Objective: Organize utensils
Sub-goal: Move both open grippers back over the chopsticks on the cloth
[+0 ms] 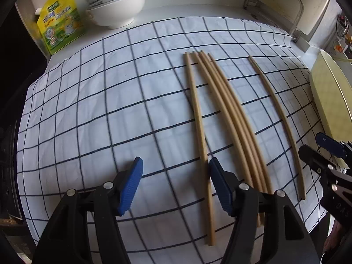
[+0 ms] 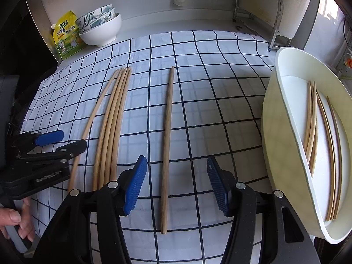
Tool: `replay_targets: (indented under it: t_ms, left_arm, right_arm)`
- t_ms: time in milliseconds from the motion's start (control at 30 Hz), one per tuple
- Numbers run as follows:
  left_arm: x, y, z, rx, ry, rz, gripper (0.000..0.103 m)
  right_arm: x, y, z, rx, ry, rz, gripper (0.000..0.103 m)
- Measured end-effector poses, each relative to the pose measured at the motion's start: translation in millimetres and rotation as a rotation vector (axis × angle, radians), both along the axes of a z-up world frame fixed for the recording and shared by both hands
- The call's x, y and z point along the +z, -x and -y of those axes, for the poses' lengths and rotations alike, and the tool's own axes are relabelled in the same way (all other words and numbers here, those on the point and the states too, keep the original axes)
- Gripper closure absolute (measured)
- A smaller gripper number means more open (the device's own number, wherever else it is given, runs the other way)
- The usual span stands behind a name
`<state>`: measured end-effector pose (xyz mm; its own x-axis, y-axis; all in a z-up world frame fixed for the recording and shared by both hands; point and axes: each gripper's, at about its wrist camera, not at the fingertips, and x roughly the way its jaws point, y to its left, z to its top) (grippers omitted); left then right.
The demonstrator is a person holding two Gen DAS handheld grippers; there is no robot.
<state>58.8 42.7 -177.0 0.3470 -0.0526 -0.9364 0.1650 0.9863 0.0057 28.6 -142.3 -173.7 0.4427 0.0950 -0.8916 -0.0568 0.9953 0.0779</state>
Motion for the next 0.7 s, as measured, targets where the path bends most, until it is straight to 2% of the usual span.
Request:
replay_targets:
  t_ms: [167,533,633,700]
  left_arm:
    - [0.6,2.8,-10.7,0.020,0.002,0.003,0.041]
    - [-0.2,-10.8,4.6,0.009,0.008,0.028,0.039]
    - [-0.2,-11.6,6.4,0.010,0.012,0.031,0.042]
    - [0.2,-11.7,8.1,0.004,0.010,0.035,0.046]
  right_arm:
    - [-5.3,-3.9,-3.3,-0.003,0.028,-0.002,0.048]
    - [-20.1,-7.9,-10.3,0.003,0.083,-0.006,0.048]
    - [-21.2,-7.8,-10.5,-0.002,0.078,0.005,0.049]
    - [-21.8,-8.5,-11.9,0.007,0.076,0.014,0.054]
